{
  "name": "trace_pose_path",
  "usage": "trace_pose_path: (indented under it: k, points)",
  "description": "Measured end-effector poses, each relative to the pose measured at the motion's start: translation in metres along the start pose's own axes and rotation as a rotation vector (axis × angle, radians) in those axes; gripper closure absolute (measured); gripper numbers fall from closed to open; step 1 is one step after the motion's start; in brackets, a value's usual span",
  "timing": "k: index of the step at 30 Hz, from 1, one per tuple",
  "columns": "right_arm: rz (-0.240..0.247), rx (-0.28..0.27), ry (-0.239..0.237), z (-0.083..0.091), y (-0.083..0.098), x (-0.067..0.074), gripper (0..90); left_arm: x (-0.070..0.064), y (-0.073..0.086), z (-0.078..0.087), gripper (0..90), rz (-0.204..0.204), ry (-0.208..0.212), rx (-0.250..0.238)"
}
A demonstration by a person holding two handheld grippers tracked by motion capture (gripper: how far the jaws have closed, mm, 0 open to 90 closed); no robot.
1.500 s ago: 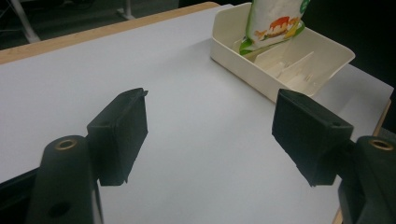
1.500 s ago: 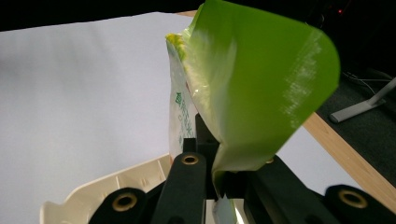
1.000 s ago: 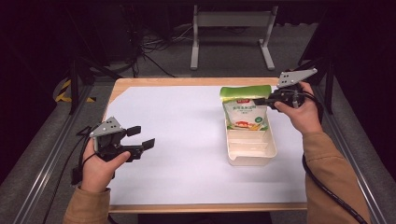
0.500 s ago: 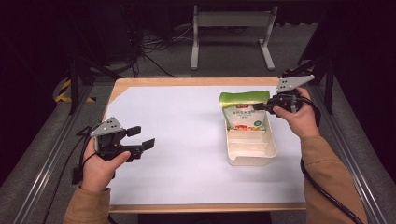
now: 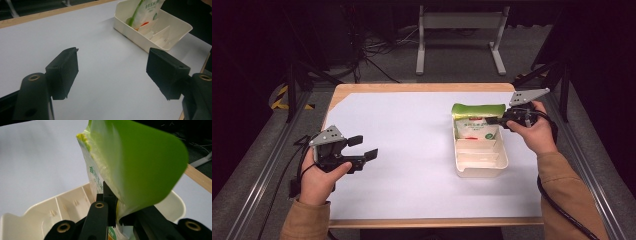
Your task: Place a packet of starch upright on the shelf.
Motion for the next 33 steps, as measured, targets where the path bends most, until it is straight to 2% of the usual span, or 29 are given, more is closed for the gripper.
trace_pose_path:
  k: [8, 12, 15, 18, 21, 22, 24, 28, 33]
  points:
    - [-0.031, -0.02, -0.006, 0.002, 0.013, -0.006, 83.1, 0.0, 0.0, -0.001, 25.9, -0.013, 0.0, 0.003]
    - [-0.021, -0.015, 0.003, 0.002, 0.013, -0.005, 83.1, 0.001, 0.0, -0.001, 25.7, -0.016, -0.001, 0.005]
    - [-0.017, -0.003, 0.009, 0.001, 0.012, -0.005, 82.8, 0.001, 0.001, -0.001, 25.1, -0.003, -0.001, 0.005]
    - [-0.021, -0.002, 0.013, 0.002, 0.012, -0.004, 80.2, 0.003, 0.001, -0.001, 24.0, -0.012, -0.009, 0.007]
    - [-0.043, -0.012, 0.023, 0.003, 0.01, -0.002, 72.4, 0.004, 0.005, 0.0, 22.4, -0.01, -0.024, 0.017]
    - [-0.058, -0.017, 0.03, 0.004, 0.009, 0.0, 68.0, 0.003, 0.007, 0.0, 21.8, -0.001, -0.024, 0.024]
    - [-0.09, -0.04, 0.036, 0.007, 0.005, 0.003, 57.8, 0.004, 0.008, 0.0, 20.0, -0.008, -0.04, 0.023]
    - [-0.093, -0.069, 0.068, 0.015, -0.002, 0.005, 42.0, 0.001, 0.008, 0.001, 18.8, -0.026, -0.046, 0.024]
    - [-0.117, -0.095, 0.097, 0.03, -0.003, 0.007, 37.6, -0.005, 0.012, 0.006, 18.4, -0.038, -0.05, 0.032]
Point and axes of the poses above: each handheld gripper's, and its own axes: z roughly backward along the jaws, y roughly out of its underside, x roughly to its left, the point moved 9 cm from there along -z, roughly forward along the jaws, and after that the axes turned 8 degrees about -z, right-handed, at the moved point
